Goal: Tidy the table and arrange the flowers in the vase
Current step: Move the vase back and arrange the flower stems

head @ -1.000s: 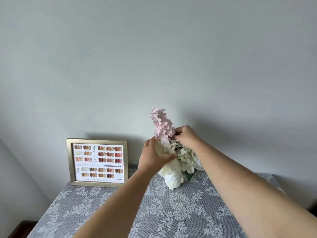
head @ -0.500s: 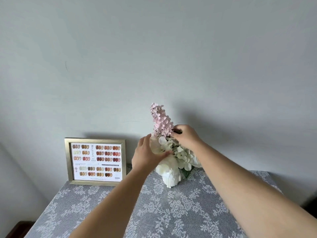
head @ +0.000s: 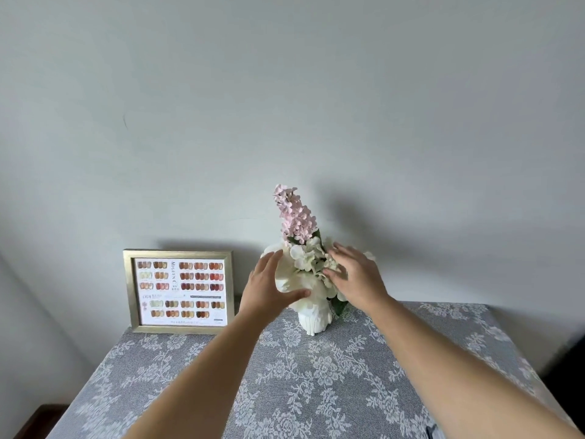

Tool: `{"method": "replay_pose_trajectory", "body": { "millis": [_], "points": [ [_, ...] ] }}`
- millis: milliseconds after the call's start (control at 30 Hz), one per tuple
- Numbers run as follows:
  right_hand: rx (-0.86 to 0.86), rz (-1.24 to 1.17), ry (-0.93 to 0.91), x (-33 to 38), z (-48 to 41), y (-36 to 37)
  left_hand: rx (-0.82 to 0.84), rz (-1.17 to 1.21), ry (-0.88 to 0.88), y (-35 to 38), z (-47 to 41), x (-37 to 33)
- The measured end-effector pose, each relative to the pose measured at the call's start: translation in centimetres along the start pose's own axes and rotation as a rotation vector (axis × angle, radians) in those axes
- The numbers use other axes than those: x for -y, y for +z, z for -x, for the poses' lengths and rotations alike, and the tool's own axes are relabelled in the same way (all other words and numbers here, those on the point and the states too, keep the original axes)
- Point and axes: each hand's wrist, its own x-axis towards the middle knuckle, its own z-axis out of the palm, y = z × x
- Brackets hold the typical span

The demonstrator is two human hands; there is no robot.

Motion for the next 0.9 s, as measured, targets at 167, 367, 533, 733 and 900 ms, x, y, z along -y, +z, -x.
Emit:
{"method": "replay_pose_trajectory", "body": {
  "millis": [167, 367, 533, 733, 900],
  "points": [
    [-0.115, 0.034, 0.038, 0.1, 0.7, -0.6, -0.064, -0.041, -0.02, -0.2, 0.3, -0.2],
    [-0.216, -0.509, 0.493, -0.7, 3.3, -0.1, -0.086, 0.164, -0.068, 0.8, 2.0, 0.6],
    [-0.084, -0.678, 0.565, -0.2, 3.5, 0.7, -0.075, 0.228, -0.075, 1.4, 1.8, 0.8],
    [-0.072, -0.645, 0.51, 1.3, 3.2, 1.1, -0.083, 0.293, -0.04, 1.4, 1.5, 0.1],
    [-0.24, -0.605, 0.514, 0.3, 4.6, 1.0, -0.142, 0.24, -0.055, 1.4, 1.8, 0.4]
  ]
}}
